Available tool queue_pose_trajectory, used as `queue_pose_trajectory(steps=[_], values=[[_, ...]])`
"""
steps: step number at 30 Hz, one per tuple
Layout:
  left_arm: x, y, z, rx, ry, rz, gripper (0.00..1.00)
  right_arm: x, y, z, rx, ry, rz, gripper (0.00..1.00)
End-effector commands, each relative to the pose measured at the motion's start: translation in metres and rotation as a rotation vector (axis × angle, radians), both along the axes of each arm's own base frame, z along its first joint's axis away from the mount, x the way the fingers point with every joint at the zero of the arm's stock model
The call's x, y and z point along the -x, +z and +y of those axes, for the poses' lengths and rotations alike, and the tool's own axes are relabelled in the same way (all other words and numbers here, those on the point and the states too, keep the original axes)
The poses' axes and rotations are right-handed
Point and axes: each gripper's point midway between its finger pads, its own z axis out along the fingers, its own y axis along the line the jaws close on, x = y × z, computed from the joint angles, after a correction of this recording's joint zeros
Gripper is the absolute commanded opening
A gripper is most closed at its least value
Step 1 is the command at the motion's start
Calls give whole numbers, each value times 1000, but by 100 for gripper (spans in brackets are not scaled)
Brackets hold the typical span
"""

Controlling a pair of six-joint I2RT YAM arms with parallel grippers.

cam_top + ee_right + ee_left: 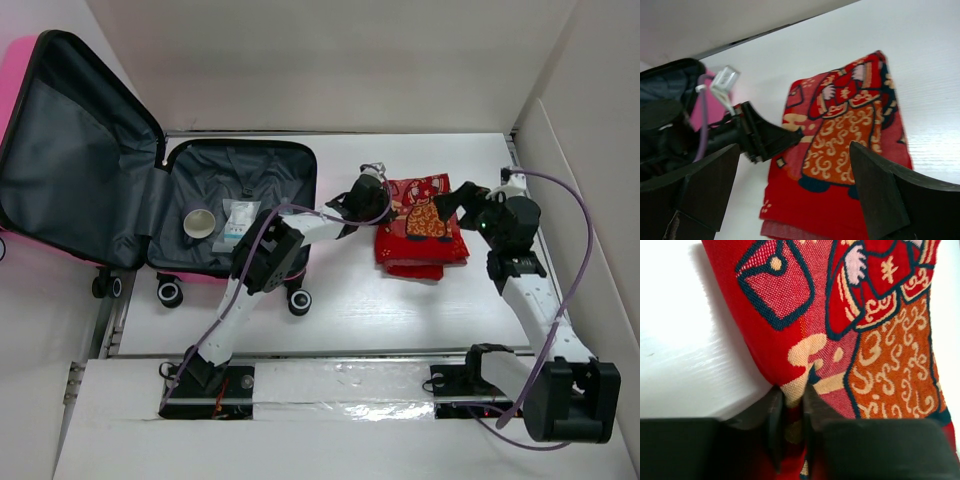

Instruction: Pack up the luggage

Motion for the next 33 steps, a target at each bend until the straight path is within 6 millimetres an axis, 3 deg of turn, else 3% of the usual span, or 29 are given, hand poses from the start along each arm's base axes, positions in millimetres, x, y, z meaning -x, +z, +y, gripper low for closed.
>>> queue_pose_trajectory(steps=[1,2,4,5,7,8,10,11,13,14,16,17,19,22,23,27,28,30,31,33], values=[[-1,3,-13,24,-9,-13,6,6,19,25,3,78,-75,96],[-1,6,-15,32,-20,-21,0,8,23,28,14,88,-91,96],[1,11,-14,46,-33,-42,0,11,27,37,35,100,-105,96],[-4,36,-13,89,-37,-90,0,14,30,37,53,99,-124,96],[-3,51,-5,101,-40,-117,0,18,35,38,65,92,-148,96],[-2,82,-3,127,-47,-163,0,22,28,37,65,92,-145,95],[-3,105,7,117,-56,-217,0,31,41,40,51,94,-228,94],[-1,137,10,136,-61,-265,0,33,41,39,35,82,-243,94],[-5,159,27,114,-60,-309,0,42,39,33,28,51,-274,94],[0,185,31,126,-65,-344,0,43,37,27,30,13,-278,94],[-2,199,49,92,-73,-368,0,49,34,20,25,-25,-285,94],[-5,220,66,92,-56,-397,0,50,35,19,25,-33,-291,94],[-7,226,90,49,-28,-389,0,52,36,18,26,-34,-297,94],[-16,253,143,11,98,-428,0,51,34,24,31,-8,-280,94],[-9,262,157,27,119,-434,0,49,35,25,36,-12,-271,94],[-14,256,223,28,243,-384,0,47,33,31,49,8,-248,95],[-24,250,255,25,305,-372,0,47,33,34,49,17,-249,95],[-24,223,286,21,347,-309,0,48,34,36,49,30,-251,95],[-31,212,322,-2,421,-275,0,48,34,36,51,33,-252,95],[-31,190,357,-18,485,-225,0,47,32,36,57,32,-252,95]])
